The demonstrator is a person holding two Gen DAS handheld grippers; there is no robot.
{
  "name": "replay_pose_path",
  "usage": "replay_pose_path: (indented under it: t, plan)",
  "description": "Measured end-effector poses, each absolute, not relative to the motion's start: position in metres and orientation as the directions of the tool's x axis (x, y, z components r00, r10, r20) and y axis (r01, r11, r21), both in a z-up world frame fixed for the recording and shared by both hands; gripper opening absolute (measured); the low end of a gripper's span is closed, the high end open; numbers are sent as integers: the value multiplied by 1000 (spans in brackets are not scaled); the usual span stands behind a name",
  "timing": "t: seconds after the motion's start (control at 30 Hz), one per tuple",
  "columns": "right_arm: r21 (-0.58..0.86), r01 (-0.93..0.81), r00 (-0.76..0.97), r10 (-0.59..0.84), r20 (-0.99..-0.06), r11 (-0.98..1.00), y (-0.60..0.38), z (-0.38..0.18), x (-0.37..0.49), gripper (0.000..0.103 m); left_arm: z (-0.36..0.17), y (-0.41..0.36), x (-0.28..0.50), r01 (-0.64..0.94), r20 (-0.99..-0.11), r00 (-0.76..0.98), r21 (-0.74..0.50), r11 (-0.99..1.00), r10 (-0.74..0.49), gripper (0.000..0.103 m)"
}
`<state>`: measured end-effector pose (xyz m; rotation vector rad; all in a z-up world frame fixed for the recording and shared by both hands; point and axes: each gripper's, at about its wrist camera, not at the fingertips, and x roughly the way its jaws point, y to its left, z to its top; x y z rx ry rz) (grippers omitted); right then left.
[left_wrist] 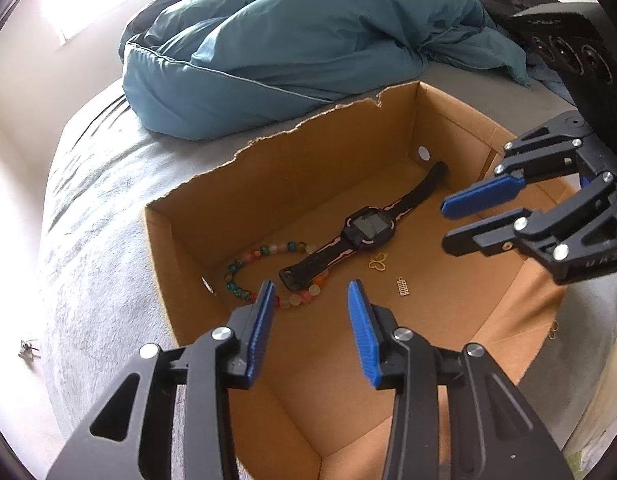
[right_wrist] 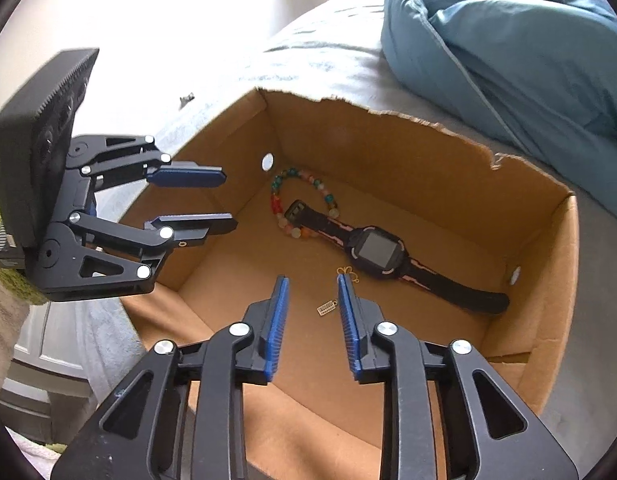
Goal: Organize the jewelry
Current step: 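Open both grippers inside the box to drop the charms, then withdraw both grippers from the box toward the remaining jewelry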
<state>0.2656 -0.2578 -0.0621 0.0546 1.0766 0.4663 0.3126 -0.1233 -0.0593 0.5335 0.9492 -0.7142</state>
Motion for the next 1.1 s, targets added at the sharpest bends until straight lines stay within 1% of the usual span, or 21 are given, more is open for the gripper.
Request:
replay_pose_path:
  t: [0.1, 0.3, 0.4, 0.6, 0.73, 0.87, 1.0, 1.1]
  plan:
    - [254, -341, 428, 390, -815, 905, -264, -50, 256, 32, -50, -116, 306, 736, -853, 406, 92, 671, -328, 37]
    - [225, -357, 541, 397, -742, 907, -279, -10, 212, 33, -17, -85, 276, 707, -796, 461, 61, 705, -393, 37]
    - [223, -363, 599, 410, -688, 905, -291, 12, 175, 34, -1, -65, 251, 697, -760, 490, 48, 716, -426, 37]
    - [203, -345, 664, 391, -638, 916, -312, 26, 104, 35, 11, -26, 196, 678, -716, 521, 17, 735, -464, 38]
    - [215, -301, 674, 366, -642, 929, -323, 15, 62, 35, 3, -8, 166, 654, -707, 533, -4, 756, -465, 38]
    - [240, -249, 662, 345, -666, 938, -333, -7, 37, 35, -9, -4, 144, 647, -709, 511, -56, 761, -486, 38]
    - [256, -231, 632, 345, -694, 939, -334, -32, 20, 35, -26, -26, 120, 687, -711, 474, -70, 723, -520, 38]
    - [231, -249, 606, 337, -721, 941, -330, -49, 18, 35, -40, -53, 109, 746, -719, 406, -96, 659, -564, 38]
